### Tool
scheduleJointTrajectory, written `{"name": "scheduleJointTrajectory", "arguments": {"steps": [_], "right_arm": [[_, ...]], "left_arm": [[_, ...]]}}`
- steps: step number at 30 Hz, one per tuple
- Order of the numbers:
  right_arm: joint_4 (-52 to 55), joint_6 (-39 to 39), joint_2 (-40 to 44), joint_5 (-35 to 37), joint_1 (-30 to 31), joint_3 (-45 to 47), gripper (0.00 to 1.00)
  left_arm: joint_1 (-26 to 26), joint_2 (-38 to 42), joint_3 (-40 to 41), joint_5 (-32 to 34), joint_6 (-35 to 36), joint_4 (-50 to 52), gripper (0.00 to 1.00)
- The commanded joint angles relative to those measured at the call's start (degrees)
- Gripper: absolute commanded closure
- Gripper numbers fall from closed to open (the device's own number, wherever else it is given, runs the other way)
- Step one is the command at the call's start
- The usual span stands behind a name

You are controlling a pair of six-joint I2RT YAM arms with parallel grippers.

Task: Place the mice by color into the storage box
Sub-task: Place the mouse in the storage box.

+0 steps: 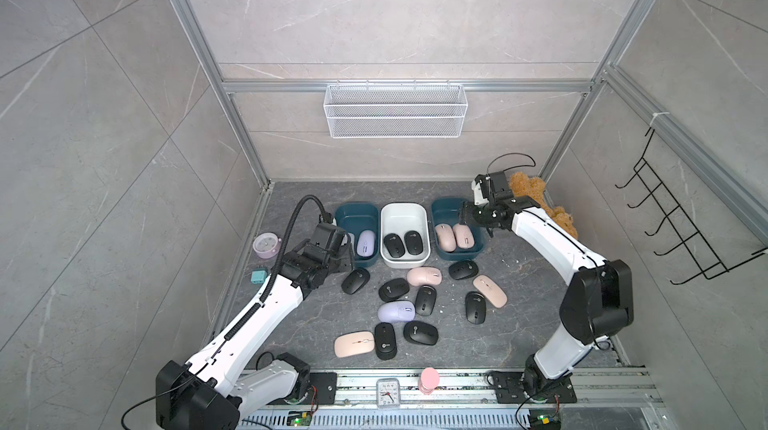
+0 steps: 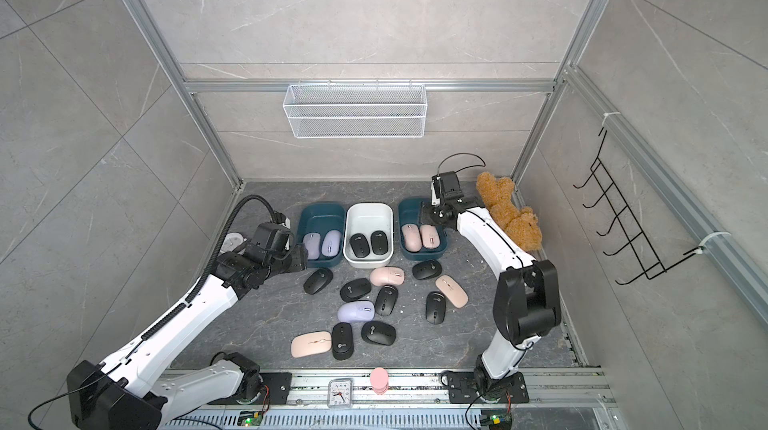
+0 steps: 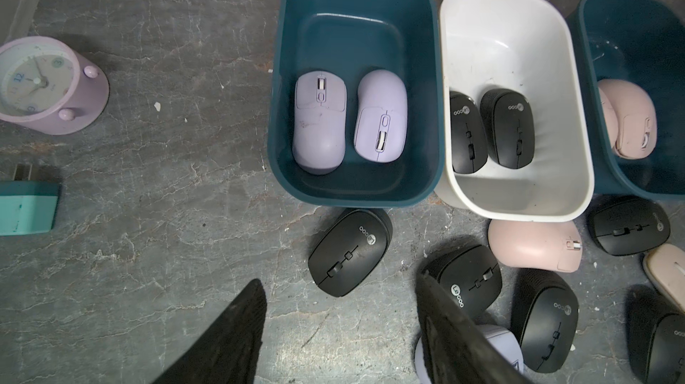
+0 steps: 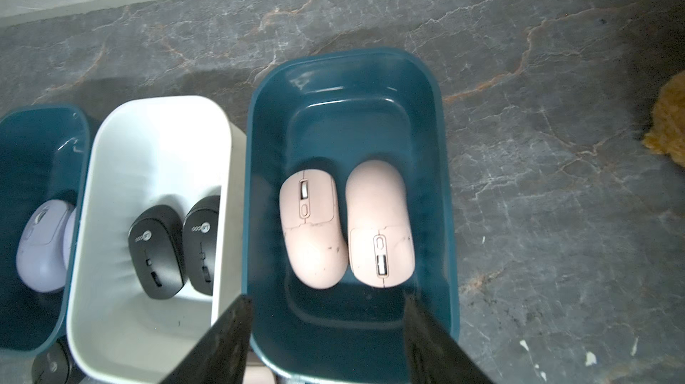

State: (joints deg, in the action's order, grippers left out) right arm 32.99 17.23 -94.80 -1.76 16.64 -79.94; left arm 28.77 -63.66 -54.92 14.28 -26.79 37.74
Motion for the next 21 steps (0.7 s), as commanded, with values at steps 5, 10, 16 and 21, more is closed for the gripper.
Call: {"name": "scheduleJointTrajectory", "arguments": {"steps": [5, 10, 16, 21], "right_arm": [[2.99, 4.63, 8.51, 3.7, 8.6, 7.06, 0.35], [3.67, 10.06, 14.01, 7.21, 14.68, 13.28, 0.35], [5.86, 16.56, 17.13, 11.38, 20.49, 17.78, 0.35], [2.14, 24.77, 20.31, 13.8, 26.23, 24.49, 0.35]], "left_arm": [[0.58, 0.56, 2.43, 0.22, 0.04, -0.82, 0.33], [0.58, -1.54, 2.63, 0.35, 0.68, -2.62, 0.33], [0.53, -3.3, 3.31, -0.39, 1.65, -5.96, 0.33], [0.45, -3.14, 4.07, -0.74, 2.65, -8.13, 0.33]]}}
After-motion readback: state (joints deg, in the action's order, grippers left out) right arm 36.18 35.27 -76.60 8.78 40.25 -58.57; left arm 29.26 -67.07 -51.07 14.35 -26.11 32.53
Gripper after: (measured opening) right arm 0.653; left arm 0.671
